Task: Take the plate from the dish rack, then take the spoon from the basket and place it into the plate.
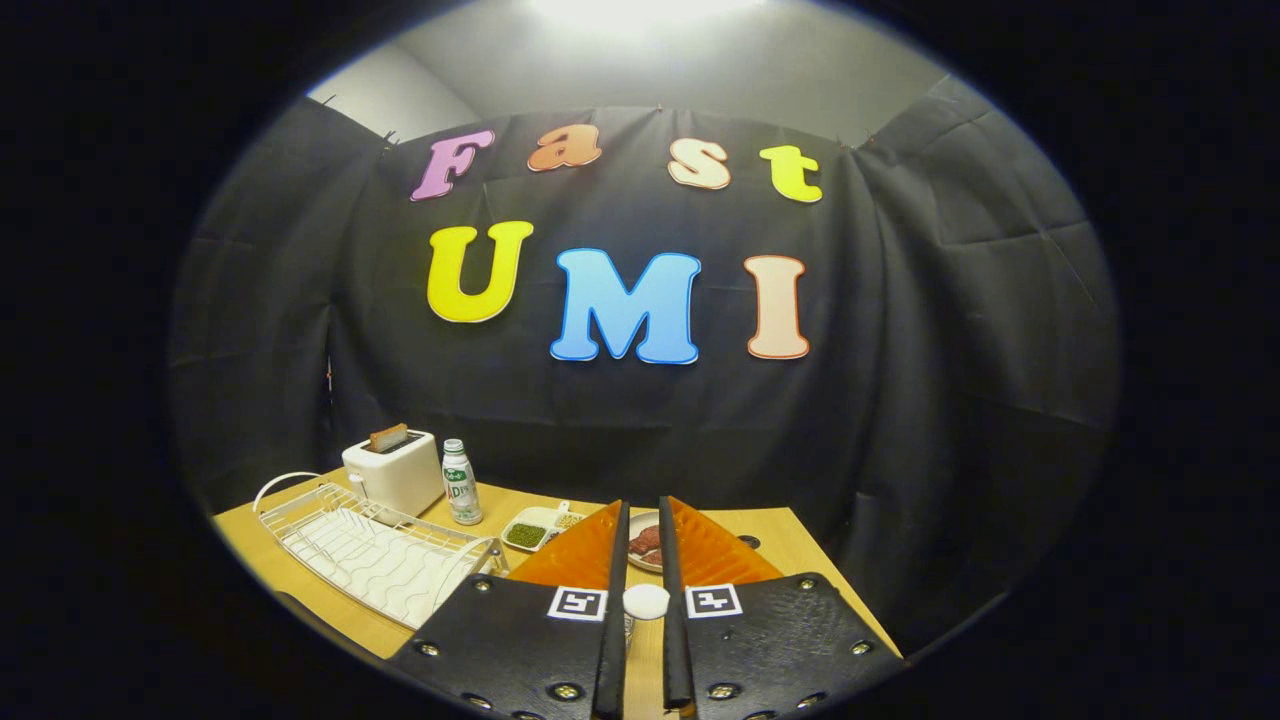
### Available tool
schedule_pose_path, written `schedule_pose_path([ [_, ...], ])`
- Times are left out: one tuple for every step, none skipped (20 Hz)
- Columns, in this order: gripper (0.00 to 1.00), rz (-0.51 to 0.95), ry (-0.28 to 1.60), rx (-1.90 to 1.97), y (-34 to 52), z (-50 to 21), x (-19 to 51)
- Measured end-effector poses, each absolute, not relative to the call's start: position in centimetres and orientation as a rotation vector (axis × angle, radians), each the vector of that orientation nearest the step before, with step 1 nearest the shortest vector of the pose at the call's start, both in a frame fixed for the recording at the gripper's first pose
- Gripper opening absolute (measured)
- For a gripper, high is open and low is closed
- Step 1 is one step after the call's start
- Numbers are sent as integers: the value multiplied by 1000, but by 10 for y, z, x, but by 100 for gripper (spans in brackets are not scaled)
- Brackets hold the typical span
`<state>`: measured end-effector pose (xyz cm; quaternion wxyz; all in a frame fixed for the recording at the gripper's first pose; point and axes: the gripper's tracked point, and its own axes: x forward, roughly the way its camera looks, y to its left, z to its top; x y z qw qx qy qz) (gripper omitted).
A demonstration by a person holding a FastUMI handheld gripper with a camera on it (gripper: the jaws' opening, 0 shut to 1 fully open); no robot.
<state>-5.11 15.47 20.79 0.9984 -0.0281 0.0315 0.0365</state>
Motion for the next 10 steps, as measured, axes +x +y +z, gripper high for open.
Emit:
schedule_pose_path([
  [14,77,70,-56,156,210,-57],
  [14,78,77,-63,155,210,-62],
  [14,80,86,-69,155,210,-68],
  [14,86,98,-69,156,207,-73],
  [14,95,115,-62,160,202,-80],
  [14,109,140,-52,166,195,-87],
  [14,124,167,-48,173,186,-94],
  [14,136,196,-51,177,175,-99],
  [14,151,221,-56,183,166,-105],
  [14,169,240,-60,193,157,-109],
])
